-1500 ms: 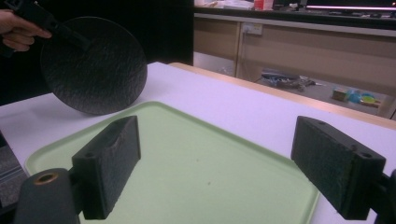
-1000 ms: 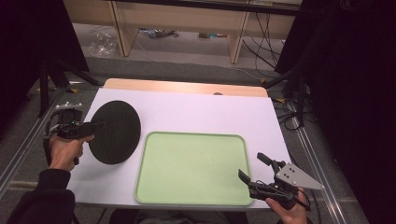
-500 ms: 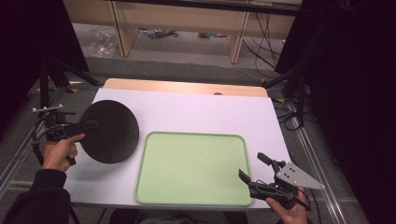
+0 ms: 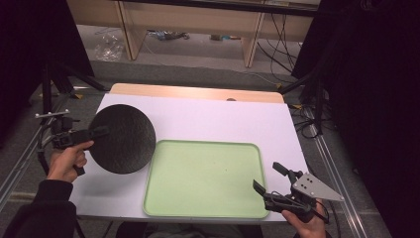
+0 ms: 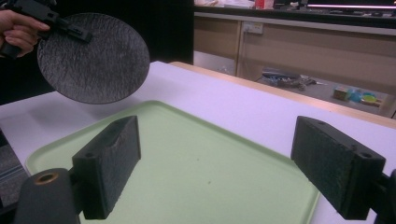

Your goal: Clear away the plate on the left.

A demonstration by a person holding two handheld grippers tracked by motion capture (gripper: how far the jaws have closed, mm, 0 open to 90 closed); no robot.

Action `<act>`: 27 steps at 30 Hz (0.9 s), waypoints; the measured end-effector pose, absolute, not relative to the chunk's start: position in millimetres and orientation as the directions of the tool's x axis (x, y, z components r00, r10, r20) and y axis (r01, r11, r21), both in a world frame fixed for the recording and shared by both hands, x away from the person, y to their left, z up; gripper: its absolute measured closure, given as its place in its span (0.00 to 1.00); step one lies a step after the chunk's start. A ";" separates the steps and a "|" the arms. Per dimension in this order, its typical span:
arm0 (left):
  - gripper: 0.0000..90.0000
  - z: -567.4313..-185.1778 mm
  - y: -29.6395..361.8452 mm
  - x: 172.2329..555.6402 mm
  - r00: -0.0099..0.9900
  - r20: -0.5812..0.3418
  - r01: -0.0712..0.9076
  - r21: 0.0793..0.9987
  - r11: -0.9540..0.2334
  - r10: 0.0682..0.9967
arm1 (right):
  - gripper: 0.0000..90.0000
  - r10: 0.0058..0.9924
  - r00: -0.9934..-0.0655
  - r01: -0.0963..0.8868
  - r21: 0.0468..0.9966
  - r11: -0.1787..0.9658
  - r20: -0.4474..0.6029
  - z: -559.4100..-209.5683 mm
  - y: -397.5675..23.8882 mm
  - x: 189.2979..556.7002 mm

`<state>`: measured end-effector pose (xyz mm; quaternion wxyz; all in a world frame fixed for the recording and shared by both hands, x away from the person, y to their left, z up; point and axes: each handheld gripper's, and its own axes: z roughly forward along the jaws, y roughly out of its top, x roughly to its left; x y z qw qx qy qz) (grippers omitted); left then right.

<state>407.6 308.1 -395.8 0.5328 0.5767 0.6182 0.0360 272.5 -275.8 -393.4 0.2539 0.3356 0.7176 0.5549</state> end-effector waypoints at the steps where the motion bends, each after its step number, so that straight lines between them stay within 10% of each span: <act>1: 0.88 -395.9 300.0 408.6 0.252 -0.625 0.682 0.656 0.323 0.738 | 0.18 0.763 -0.646 0.200 0.967 0.159 0.008 -393.4 -275.9 272.4; 27: 0.88 -409.3 209.7 418.8 0.364 -0.663 0.776 0.604 0.181 0.654 | 0.18 0.767 -0.642 0.200 0.967 0.158 0.008 -393.8 -275.7 272.9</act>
